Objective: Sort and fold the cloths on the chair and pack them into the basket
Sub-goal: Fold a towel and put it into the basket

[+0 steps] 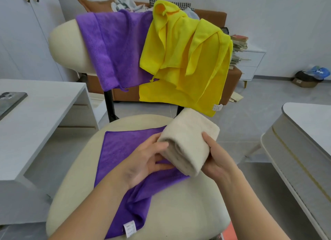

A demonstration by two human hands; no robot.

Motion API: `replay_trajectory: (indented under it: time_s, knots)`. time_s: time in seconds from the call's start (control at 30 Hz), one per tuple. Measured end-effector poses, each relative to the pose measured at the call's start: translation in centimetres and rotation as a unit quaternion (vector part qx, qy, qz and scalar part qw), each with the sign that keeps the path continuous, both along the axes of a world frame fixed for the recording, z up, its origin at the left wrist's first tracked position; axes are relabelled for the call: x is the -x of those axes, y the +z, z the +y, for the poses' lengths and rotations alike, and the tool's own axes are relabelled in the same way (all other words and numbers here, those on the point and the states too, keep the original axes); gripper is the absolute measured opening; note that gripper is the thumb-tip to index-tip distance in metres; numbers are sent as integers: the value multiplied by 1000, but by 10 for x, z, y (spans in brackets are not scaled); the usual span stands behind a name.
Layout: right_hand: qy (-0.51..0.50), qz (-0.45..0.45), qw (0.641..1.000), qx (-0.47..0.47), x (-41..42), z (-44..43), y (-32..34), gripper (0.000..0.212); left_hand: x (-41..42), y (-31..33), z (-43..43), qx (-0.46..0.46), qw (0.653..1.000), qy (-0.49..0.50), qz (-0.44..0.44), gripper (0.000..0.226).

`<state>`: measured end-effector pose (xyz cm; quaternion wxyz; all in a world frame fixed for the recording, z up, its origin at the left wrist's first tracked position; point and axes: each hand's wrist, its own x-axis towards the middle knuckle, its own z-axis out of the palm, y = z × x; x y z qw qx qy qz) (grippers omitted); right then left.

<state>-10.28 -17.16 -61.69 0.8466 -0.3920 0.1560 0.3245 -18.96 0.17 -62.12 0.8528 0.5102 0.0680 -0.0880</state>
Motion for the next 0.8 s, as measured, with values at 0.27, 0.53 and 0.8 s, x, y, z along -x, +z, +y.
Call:
replay_trajectory:
  time_s: [0.27,0.53,0.8]
  knots:
    - [19,-31,999,0,2,7,-1,20,-4,-2,-9,-142,972,185,18,23]
    - [-10,-85,996,-25,-3,13,-1,21,-3,2,-4,-69,974,215,21,28]
    - [-20,-116,993,-10,2,27,-12,21,-2,3,-11,121,983,132,35,42]
